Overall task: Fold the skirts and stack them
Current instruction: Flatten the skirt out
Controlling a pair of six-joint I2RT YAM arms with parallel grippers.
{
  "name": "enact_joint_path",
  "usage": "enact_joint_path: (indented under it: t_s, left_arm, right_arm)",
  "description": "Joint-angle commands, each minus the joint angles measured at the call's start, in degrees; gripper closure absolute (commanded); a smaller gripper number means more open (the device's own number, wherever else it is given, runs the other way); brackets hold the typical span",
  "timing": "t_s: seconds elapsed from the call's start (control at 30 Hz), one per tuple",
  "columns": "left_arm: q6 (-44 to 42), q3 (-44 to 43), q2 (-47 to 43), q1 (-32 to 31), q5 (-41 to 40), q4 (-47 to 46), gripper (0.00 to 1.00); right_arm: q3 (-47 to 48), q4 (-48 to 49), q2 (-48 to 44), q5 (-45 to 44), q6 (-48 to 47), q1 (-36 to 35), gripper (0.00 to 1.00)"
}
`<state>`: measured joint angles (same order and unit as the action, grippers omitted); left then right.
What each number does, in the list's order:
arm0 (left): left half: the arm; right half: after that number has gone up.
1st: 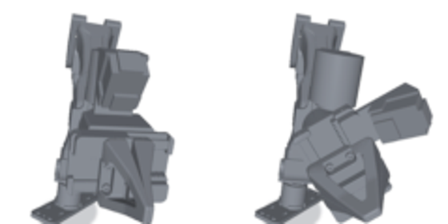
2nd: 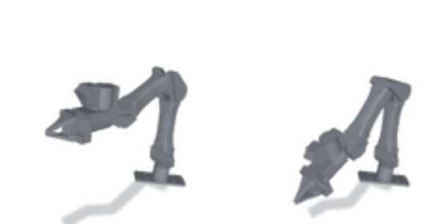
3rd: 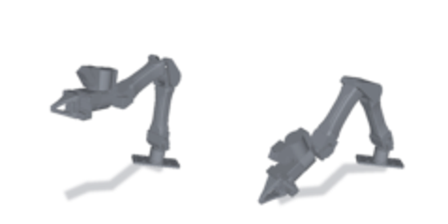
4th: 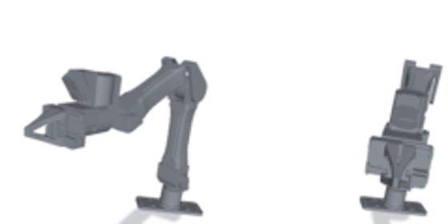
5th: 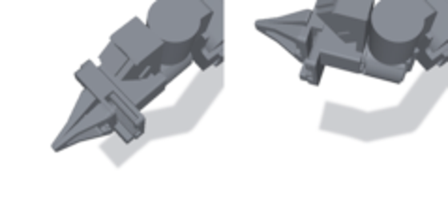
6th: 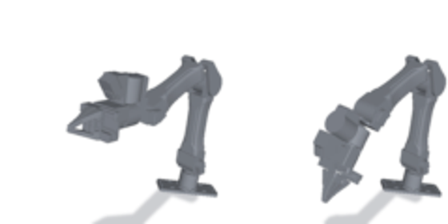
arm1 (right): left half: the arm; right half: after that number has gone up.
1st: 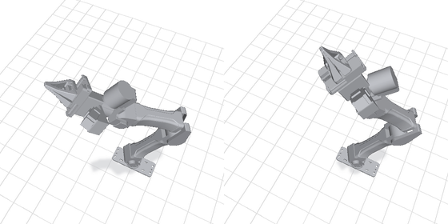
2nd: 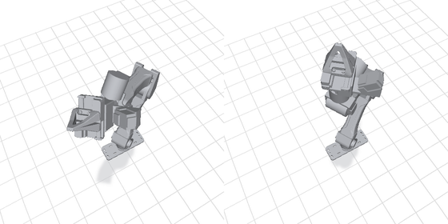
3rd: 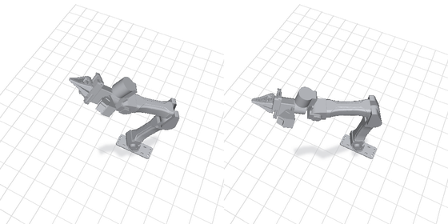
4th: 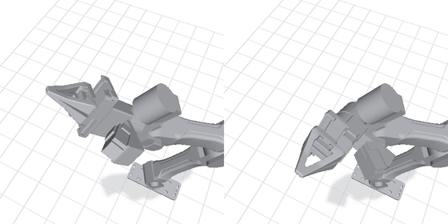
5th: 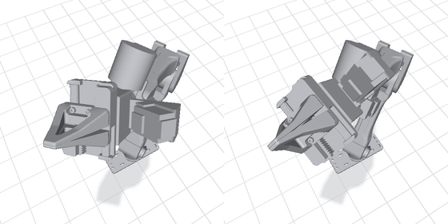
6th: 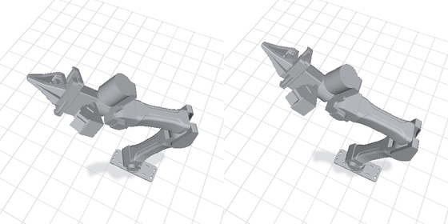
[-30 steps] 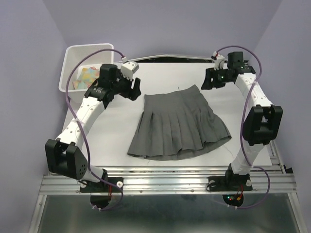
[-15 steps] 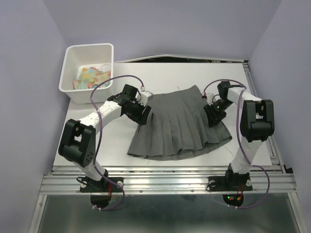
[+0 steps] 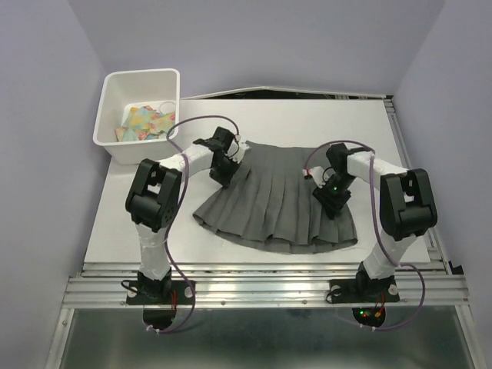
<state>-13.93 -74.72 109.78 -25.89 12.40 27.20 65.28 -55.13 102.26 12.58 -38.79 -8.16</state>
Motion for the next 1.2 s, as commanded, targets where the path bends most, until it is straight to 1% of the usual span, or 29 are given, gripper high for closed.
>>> enact_joint_path:
  t_s: [0.0, 0.03, 0.1, 0.13, 0.17, 0.2, 0.27, 0.3, 0.33, 0.37, 0.4, 0.43, 0.47, 0.5, 0.53, 0.57, 0.63, 0.67, 0.7, 0.73, 0.83, 0.9, 1.03, 1.17]
  left_arm:
    - [-2.1, -13.2, 8.4, 2.4, -6.9, 0.8, 1.0]
    - [-2.2, -19.7, 10.1, 2.8, -8.3, 1.2, 1.0]
    - [-3.5, -26.7, 15.3, 3.5, -9.1, 2.5, 1.0]
    - [-3.7, -33.1, 16.7, 3.7, -9.8, 2.9, 0.98]
    - [-4.0, -35.9, 17.8, 3.9, -9.9, 3.6, 0.94]
    - [-4.2, -38.6, 19.1, 4.3, -10.0, 4.5, 0.8]
    - [-4.3, -44.3, 19.2, 4.7, -9.3, 5.7, 0.68]
    - [-4.5, -45.3, 17.8, 5.1, -8.4, 5.8, 0.64]
    - [-4.8, -45.7, 16.7, 5.5, -7.3, 5.6, 0.54]
    - [-5.4, -45.0, 15.2, 5.7, -5.5, 5.1, 0.53]
    - [-5.8, -44.1, 11.8, 5.7, -4.5, 4.9, 0.47]
    - [-5.9, -42.9, 10.0, 5.7, -3.7, 4.6, 0.44]
    - [-5.4, -41.1, 7.9, 5.7, -1.5, 4.2, 0.44]
    - [-4.9, -36.6, 4.0, 5.7, -0.2, 3.5, 0.43]
    - [-4.4, -34.2, 2.2, 5.6, 2.4, 3.2, 0.43]
    - [-3.4, -29.0, -1.1, 5.5, 3.7, 2.9, 0.43]
    - [-3.0, -24.4, -3.7, 5.1, 6.3, 3.3, 0.41]
    - [-3.2, -22.6, -4.8, 4.8, 8.3, 3.8, 0.32]
    - [-3.6, -19.2, -6.8, 3.6, 8.8, 4.4, 0.31]
    - [-4.1, -17.6, -7.7, 2.7, 9.0, 4.6, 0.31]
    - [-5.3, -12.4, -10.4, -1.9, 5.5, 4.8, 0.31]
    - [-5.4, -10.4, -10.3, -4.4, 3.2, 6.5, 0.31]
    - [-5.4, -7.5, -10.2, -6.6, -0.7, 7.8, 0.31]
    - [-6.5, -6.8, -9.5, -8.1, -0.8, 10.7, 0.31]
  right_arm:
    - [-2.0, -2.6, -2.3, 1.7, 0.0, -8.2, 0.53]
    - [-1.7, -2.5, -2.4, 2.3, 0.7, -9.7, 0.52]
    - [0.4, -3.7, -2.4, 7.2, 2.2, -13.3, 0.51]
    - [1.8, -4.6, -2.4, 9.5, 2.4, -14.2, 0.5]
    - [3.5, -5.8, -2.4, 15.4, 2.6, -14.2, 0.48]
    - [5.5, -8.3, -2.8, 18.9, 2.8, -14.9, 0.46]
    - [11.5, -10.2, -3.7, 25.6, 4.2, -14.9, 0.41]
    - [13.5, -10.8, -4.3, 27.2, 4.9, -14.9, 0.41]
    - [15.2, -10.6, -6.0, 28.3, 7.0, -14.9, 0.4]
    - [17.8, -9.9, -6.7, 29.6, 8.9, -13.5, 0.39]
    - [18.7, -6.9, -8.0, 30.0, 11.9, -12.5, 0.38]
    - [19.4, -5.2, -8.4, 30.1, 13.2, -11.4, 0.38]
    - [20.2, -3.7, -8.3, 30.1, 14.3, -10.0, 0.38]
    - [21.2, -0.4, -8.0, 29.6, 15.3, -6.9, 0.38]
    - [21.7, 0.9, -6.1, 28.9, 17.1, -5.5, 0.38]
    - [22.3, 3.0, -4.6, 25.6, 17.9, -3.2, 0.38]
    - [25.7, 3.4, -0.9, 23.0, 18.7, -0.7, 0.39]
    - [26.9, 3.4, 3.3, 22.5, 19.4, 0.6, 0.4]
    - [29.5, 3.5, 5.3, 21.7, 20.9, 3.3, 0.42]
    - [30.7, 3.7, 7.1, 21.9, 21.7, 4.6, 0.42]
    - [33.6, 4.7, 12.0, 22.6, 23.5, 7.8, 0.43]
    - [35.1, 5.9, 13.7, 20.0, 23.8, 9.0, 0.43]
    - [35.1, 6.9, 14.8, 17.4, 23.2, 11.1, 0.41]
    - [34.2, 6.8, 15.1, 16.3, 21.9, 11.7, 0.39]
